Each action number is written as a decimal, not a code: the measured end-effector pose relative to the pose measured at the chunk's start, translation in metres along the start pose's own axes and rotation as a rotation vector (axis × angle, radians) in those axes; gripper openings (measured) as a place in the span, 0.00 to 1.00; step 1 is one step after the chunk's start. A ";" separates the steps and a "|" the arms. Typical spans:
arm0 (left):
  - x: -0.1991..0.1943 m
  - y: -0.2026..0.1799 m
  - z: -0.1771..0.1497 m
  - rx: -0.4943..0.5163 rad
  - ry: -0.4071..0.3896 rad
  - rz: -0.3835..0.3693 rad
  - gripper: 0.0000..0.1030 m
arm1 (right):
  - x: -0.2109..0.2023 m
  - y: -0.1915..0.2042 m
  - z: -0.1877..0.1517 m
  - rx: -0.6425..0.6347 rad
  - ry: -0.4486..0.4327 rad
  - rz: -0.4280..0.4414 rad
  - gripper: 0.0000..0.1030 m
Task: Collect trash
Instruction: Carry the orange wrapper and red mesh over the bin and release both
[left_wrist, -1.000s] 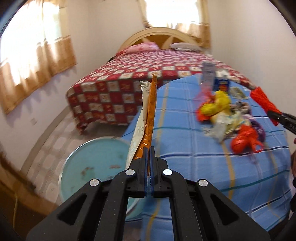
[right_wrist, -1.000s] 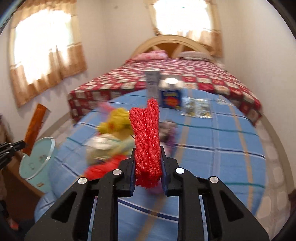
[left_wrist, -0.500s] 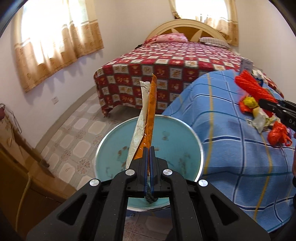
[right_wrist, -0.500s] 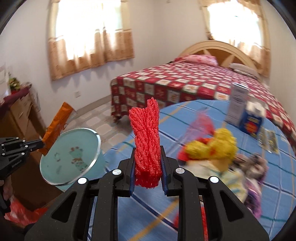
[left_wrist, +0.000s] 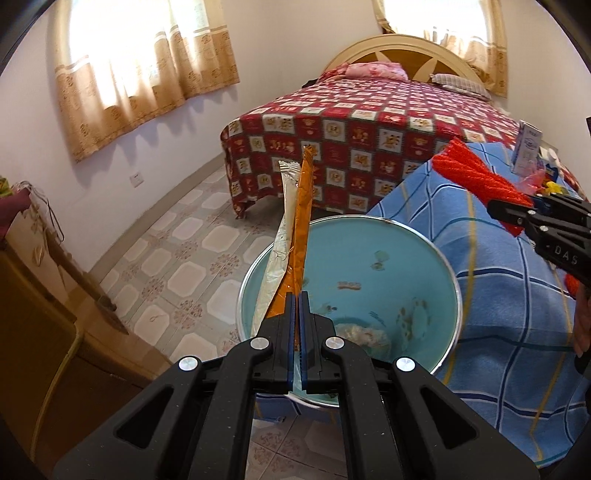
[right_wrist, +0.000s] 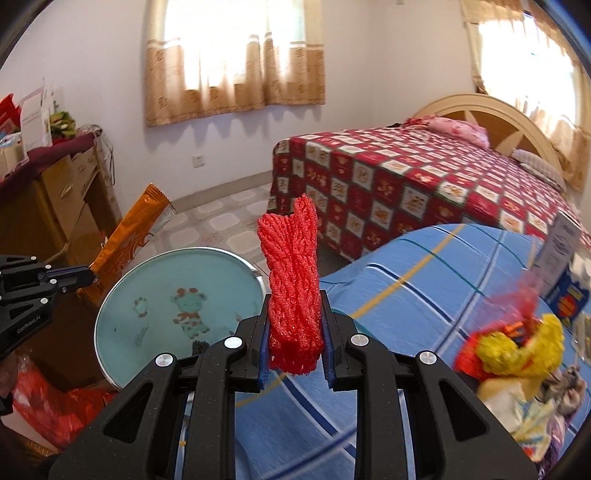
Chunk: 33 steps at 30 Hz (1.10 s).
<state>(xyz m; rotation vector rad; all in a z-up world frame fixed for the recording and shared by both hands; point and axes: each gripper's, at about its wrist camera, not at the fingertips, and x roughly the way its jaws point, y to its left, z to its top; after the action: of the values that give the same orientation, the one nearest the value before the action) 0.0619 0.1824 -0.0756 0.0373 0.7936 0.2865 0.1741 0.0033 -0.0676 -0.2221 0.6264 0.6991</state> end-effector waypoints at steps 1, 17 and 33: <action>0.001 0.002 0.000 -0.006 0.004 0.007 0.01 | 0.005 0.005 0.001 -0.012 0.006 0.007 0.22; 0.010 0.009 -0.002 -0.025 0.033 0.006 0.02 | 0.024 0.028 -0.003 -0.099 0.053 0.050 0.22; 0.012 0.007 -0.005 -0.029 0.037 -0.007 0.02 | 0.025 0.033 -0.004 -0.116 0.059 0.060 0.22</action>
<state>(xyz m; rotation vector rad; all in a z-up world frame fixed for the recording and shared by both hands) 0.0647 0.1924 -0.0864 0.0023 0.8264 0.2925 0.1649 0.0395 -0.0855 -0.3329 0.6516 0.7902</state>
